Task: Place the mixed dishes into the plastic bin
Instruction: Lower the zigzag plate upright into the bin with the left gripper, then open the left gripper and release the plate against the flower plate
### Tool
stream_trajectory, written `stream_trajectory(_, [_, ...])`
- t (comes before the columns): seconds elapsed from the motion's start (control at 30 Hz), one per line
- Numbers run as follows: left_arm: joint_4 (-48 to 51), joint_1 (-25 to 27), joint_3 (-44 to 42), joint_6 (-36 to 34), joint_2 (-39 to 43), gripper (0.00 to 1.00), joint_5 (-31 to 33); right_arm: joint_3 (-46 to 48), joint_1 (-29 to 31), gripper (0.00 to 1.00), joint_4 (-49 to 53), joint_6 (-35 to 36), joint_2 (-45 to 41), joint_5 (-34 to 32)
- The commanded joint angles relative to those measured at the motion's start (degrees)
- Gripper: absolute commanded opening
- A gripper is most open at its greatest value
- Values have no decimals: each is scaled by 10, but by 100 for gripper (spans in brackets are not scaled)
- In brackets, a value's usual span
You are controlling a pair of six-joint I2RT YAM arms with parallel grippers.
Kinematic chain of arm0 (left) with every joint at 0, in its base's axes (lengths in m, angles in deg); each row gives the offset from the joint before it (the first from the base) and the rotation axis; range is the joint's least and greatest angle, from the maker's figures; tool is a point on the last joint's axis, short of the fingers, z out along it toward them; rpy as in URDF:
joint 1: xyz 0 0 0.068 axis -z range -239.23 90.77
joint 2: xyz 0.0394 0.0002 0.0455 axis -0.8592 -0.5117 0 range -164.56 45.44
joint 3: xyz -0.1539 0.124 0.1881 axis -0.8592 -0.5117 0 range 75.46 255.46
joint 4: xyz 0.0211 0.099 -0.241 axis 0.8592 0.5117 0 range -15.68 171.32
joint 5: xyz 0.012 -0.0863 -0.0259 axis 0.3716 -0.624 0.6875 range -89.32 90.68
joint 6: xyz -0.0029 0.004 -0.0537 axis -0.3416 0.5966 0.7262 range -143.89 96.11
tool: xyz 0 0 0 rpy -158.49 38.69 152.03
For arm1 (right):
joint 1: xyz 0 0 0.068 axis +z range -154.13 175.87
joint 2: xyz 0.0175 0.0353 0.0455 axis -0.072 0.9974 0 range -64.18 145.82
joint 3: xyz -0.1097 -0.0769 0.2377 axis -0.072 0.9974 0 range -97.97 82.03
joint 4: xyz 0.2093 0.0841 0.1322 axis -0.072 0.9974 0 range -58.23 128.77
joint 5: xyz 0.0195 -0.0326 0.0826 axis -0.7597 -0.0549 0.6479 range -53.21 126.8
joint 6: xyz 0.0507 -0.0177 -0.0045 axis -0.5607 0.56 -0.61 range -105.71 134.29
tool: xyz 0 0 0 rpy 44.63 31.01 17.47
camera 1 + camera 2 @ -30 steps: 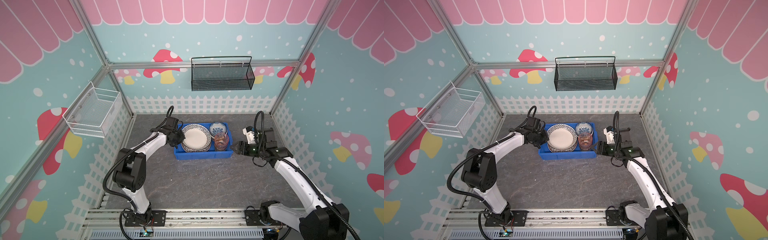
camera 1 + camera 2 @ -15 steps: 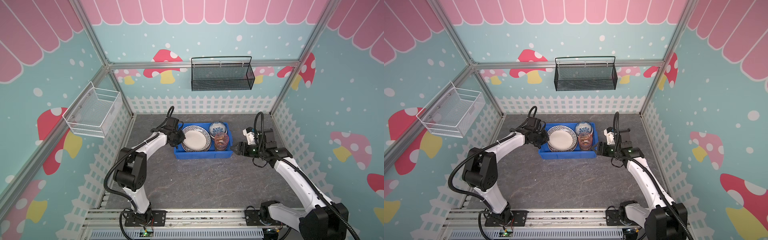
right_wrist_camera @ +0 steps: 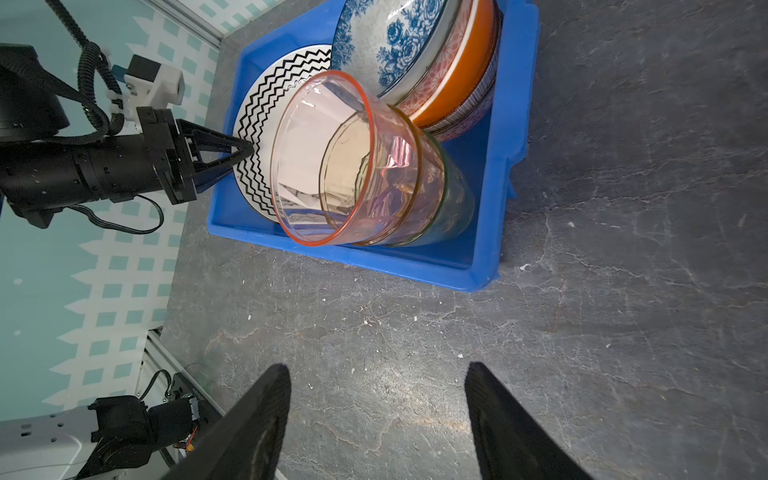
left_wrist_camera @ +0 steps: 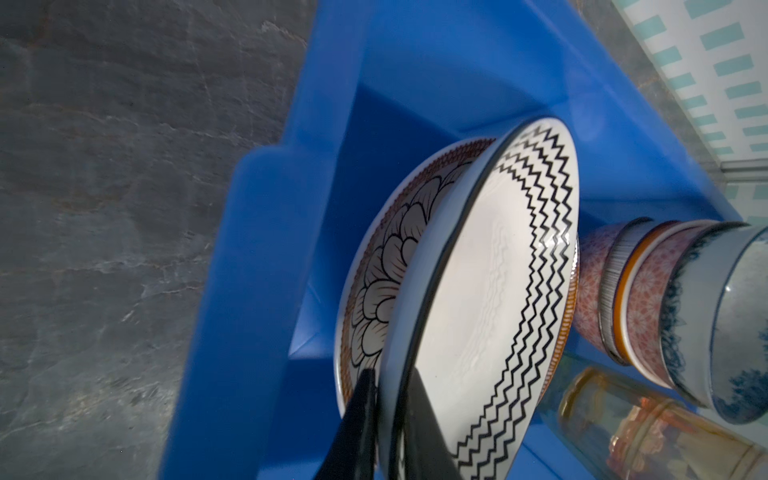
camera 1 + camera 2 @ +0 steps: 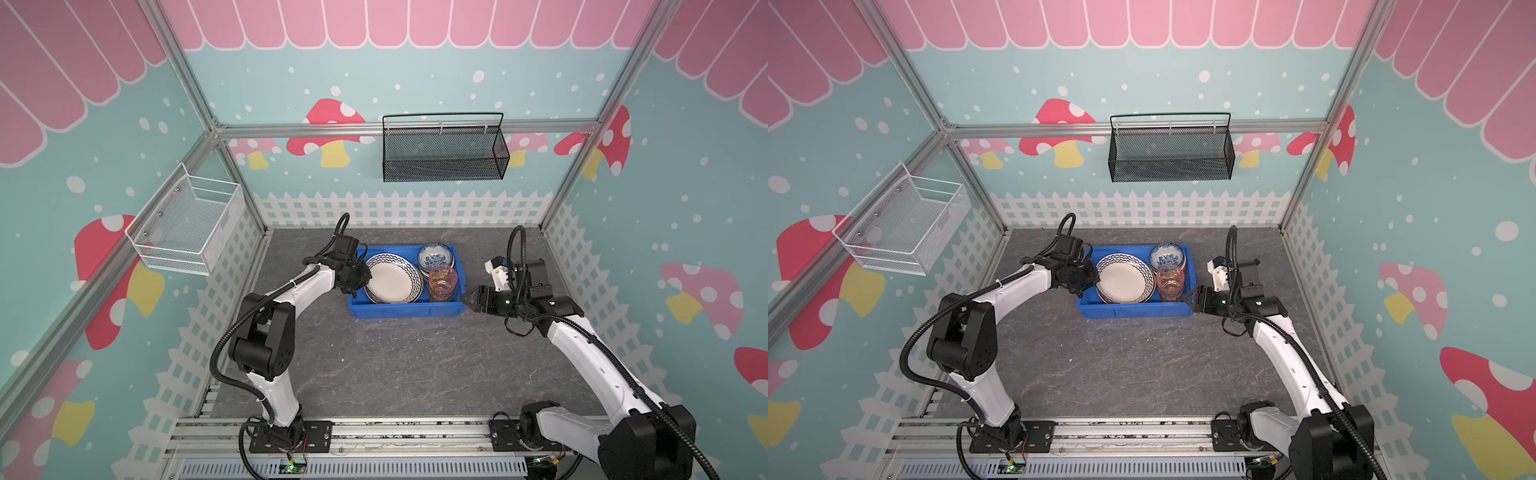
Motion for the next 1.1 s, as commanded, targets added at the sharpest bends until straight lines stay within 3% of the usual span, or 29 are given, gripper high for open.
stream_trajectory(0.0, [-44, 3, 23, -6, 0, 17, -15, 7, -5, 70, -8, 4, 4, 4])
stream_trajectory(0.17, [-36, 4, 24, -11, -4, 27, -11, 9, -6, 70, -10, 4, 6, 6])
stream_trajectory(0.67, [3, 9, 33, -38, 14, 71, 17, 11, -8, 70, -13, 4, 7, 9])
stream_trajectory(1.07, [38, 24, 38, -57, 110, 100, 27, -7, -13, 70, -11, 13, 6, 3])
